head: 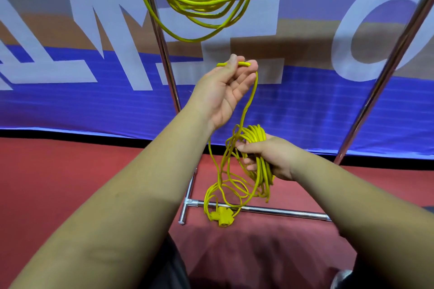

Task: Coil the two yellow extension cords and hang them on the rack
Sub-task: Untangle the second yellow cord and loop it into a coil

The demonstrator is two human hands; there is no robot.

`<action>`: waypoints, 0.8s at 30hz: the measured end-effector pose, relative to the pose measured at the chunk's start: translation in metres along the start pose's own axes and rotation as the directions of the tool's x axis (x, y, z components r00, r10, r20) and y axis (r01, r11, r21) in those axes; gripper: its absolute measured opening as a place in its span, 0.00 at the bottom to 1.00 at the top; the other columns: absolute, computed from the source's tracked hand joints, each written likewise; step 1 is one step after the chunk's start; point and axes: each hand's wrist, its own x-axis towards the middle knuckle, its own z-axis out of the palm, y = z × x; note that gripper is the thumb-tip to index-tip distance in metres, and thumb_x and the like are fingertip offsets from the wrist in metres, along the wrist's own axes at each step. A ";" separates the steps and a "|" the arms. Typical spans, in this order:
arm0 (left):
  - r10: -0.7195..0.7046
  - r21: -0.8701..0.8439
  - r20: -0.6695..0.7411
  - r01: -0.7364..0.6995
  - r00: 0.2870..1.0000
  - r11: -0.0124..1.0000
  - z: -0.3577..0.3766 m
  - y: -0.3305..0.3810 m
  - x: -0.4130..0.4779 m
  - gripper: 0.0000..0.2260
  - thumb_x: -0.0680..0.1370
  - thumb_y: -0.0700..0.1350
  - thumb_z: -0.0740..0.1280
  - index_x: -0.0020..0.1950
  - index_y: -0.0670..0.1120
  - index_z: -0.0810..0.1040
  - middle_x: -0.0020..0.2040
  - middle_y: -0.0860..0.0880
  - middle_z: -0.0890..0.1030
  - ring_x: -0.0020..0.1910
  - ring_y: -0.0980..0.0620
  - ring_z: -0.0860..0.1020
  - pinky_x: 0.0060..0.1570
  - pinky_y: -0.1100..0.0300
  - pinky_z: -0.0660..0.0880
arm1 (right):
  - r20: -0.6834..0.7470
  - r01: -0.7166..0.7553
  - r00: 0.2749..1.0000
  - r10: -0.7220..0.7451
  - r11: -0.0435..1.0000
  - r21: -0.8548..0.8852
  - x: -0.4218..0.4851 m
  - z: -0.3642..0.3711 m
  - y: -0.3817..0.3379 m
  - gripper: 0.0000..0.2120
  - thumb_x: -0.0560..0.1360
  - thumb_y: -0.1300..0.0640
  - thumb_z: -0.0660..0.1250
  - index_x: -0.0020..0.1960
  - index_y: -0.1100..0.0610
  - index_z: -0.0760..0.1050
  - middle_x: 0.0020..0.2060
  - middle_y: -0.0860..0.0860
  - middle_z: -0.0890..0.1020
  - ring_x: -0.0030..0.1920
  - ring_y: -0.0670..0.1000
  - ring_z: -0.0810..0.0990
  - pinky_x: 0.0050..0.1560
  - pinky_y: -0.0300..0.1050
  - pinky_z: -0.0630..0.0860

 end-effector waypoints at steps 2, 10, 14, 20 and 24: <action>-0.002 -0.029 -0.010 0.002 1.000 1.000 -0.003 0.000 0.001 0.07 0.86 0.41 0.62 0.56 0.38 0.76 0.46 0.39 0.86 0.43 0.50 0.87 0.42 0.60 0.84 | -0.006 0.001 1.000 -0.001 1.000 -0.008 0.000 0.000 0.001 0.19 0.76 0.56 0.79 0.65 0.58 0.81 0.43 0.51 0.84 0.35 0.48 0.82 0.38 0.46 0.83; -0.099 -0.072 -0.064 0.094 0.993 0.993 -0.003 -0.005 0.001 0.07 0.86 0.40 0.62 0.54 0.37 0.76 0.44 0.38 0.86 0.41 0.49 0.87 0.44 0.59 0.85 | -0.108 0.107 0.989 -0.104 0.994 0.026 0.001 0.006 -0.002 0.16 0.77 0.56 0.79 0.62 0.57 0.81 0.38 0.47 0.86 0.35 0.49 0.83 0.35 0.45 0.80; -0.107 -0.064 -0.064 0.103 0.992 0.993 -0.007 -0.003 0.005 0.07 0.86 0.41 0.62 0.54 0.37 0.76 0.44 0.38 0.86 0.42 0.49 0.87 0.45 0.58 0.85 | -0.192 0.154 0.967 -0.168 0.984 -0.085 0.003 0.009 -0.002 0.14 0.77 0.54 0.77 0.59 0.60 0.82 0.34 0.50 0.81 0.29 0.47 0.77 0.29 0.42 0.76; -0.175 0.092 -0.177 0.193 0.969 0.977 -0.036 -0.003 0.012 0.14 0.88 0.47 0.59 0.57 0.38 0.77 0.50 0.41 0.86 0.44 0.47 0.87 0.45 0.54 0.85 | -0.213 0.158 0.962 -0.172 0.984 -0.082 0.000 0.015 0.001 0.07 0.79 0.57 0.73 0.48 0.61 0.81 0.26 0.51 0.77 0.25 0.50 0.71 0.27 0.40 0.71; -0.214 0.457 -0.348 0.365 0.913 0.811 -0.063 -0.009 0.008 0.06 0.85 0.40 0.62 0.59 0.41 0.76 0.59 0.44 0.83 0.47 0.45 0.86 0.45 0.50 0.85 | -0.216 0.167 0.962 -0.169 0.986 -0.029 0.003 0.011 -0.003 0.06 0.79 0.59 0.72 0.46 0.62 0.82 0.32 0.53 0.84 0.26 0.51 0.71 0.29 0.43 0.72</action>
